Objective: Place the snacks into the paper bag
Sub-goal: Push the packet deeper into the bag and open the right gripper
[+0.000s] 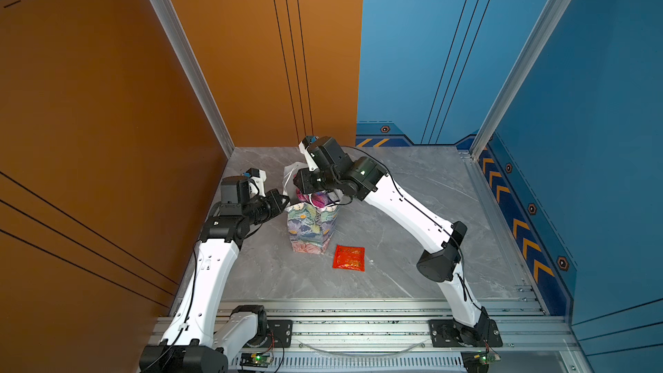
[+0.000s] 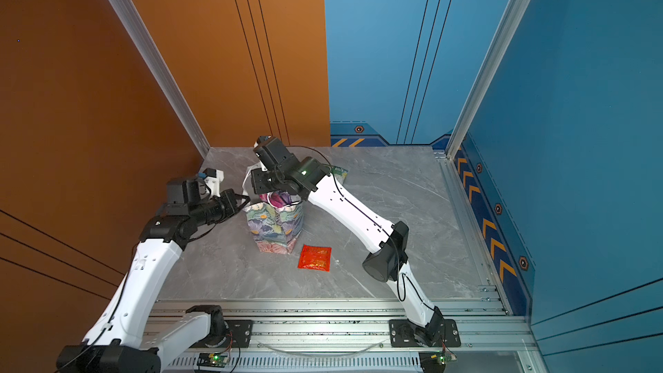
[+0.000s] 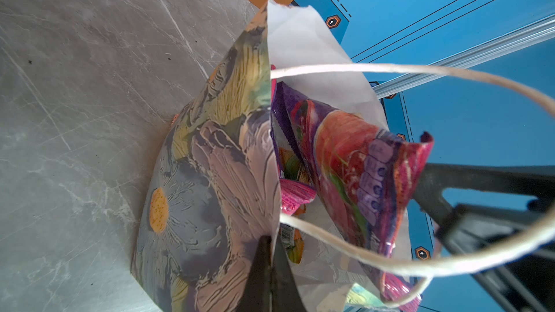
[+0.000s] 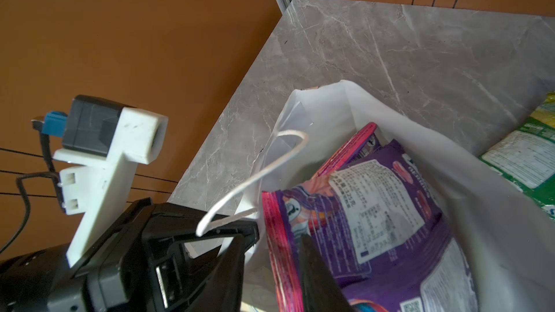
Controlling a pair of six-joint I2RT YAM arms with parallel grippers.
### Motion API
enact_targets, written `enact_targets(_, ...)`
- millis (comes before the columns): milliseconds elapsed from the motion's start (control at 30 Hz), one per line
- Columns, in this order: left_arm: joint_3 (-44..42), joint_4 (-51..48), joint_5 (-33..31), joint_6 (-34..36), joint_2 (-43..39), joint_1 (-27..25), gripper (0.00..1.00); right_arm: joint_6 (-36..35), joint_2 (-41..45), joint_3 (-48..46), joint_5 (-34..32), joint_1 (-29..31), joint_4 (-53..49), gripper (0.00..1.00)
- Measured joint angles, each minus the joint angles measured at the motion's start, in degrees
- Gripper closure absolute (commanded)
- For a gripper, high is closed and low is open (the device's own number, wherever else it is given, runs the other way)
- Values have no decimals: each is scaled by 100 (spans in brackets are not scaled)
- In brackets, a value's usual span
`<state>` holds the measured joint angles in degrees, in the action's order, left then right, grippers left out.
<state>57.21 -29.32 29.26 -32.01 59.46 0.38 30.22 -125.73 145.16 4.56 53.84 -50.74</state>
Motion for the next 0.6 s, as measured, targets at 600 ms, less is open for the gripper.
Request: enact_targets(600, 0, 0, 22, -2, 0, 9, 100, 13, -173, -262, -26, -179, 90, 69)
